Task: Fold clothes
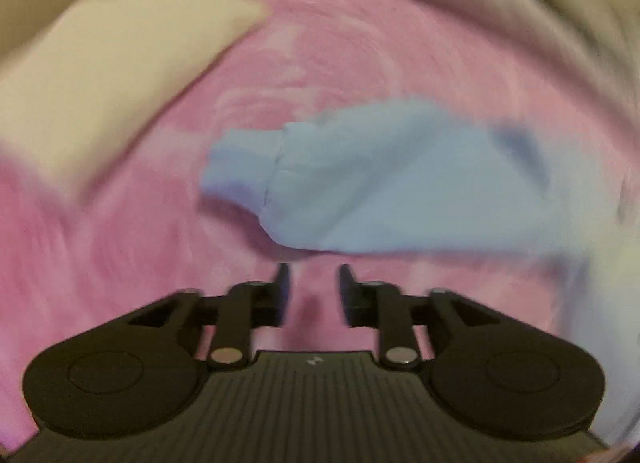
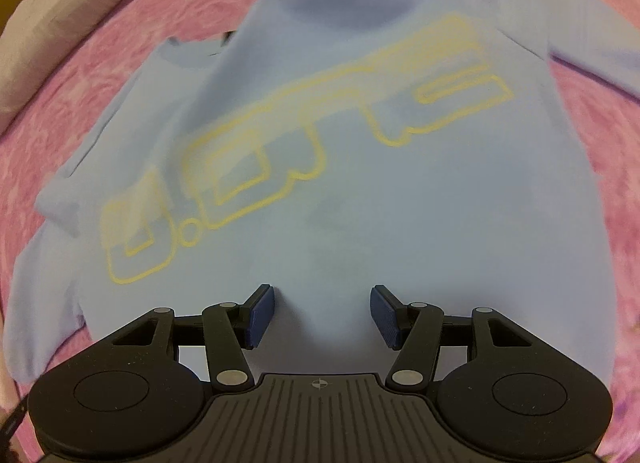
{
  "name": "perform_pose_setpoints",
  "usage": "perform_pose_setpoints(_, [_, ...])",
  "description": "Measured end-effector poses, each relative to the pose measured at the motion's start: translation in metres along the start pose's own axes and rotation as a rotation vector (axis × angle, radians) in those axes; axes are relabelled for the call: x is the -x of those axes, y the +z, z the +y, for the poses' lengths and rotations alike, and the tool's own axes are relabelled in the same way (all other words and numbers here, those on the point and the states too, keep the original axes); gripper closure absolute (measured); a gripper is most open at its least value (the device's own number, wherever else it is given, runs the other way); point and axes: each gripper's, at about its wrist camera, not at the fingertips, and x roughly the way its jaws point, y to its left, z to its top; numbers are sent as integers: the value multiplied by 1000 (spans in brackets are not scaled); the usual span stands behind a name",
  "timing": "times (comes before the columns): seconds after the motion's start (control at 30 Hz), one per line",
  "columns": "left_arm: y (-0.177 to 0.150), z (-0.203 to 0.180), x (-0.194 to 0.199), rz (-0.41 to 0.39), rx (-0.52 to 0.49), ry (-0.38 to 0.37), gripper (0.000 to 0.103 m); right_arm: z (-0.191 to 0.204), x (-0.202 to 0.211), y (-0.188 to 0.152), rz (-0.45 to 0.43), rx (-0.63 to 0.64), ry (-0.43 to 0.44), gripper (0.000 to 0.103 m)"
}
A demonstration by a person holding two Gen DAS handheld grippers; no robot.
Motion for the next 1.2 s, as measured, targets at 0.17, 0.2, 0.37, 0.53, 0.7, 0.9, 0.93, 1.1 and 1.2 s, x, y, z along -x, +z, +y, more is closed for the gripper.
perform_pose_setpoints(0.17, [0, 45, -4, -111, 466, -59, 70, -11, 11, -10, -9, -2, 7, 46])
perform_pose_setpoints(0.2, [2, 55, -9, -135, 555, -73, 70, -11, 11, -12, -11, 2, 8, 46])
perform_pose_setpoints(0.37, [11, 77, -48, -218, 859, -244, 71, -16, 14, -24, -12, 14, 7, 46])
perform_pose_setpoints(0.53, [23, 38, -15, -387, 436, -128, 96, -19, 20, -35, -17, 32, 8, 46])
perform_pose_setpoints(0.7, [3, 1, -4, -357, -90, 199, 94, -28, 22, -41, -25, 27, 28, 46])
perform_pose_setpoints(0.9, [-11, 3, -17, -258, 63, 300, 75, -46, 31, -43, -54, 73, 109, 46])
perform_pose_setpoints(0.93, [-18, 1, -9, -262, 111, 326, 73, -54, 37, -41, -73, 73, 129, 46])
perform_pose_setpoints(1.1, [-62, -16, 42, -190, 335, 329, 76, -124, 65, -26, -149, -26, 150, 46])
perform_pose_setpoints(1.2, [-89, -78, 56, -118, 220, 107, 76, -176, 72, -17, -160, -115, 107, 46])
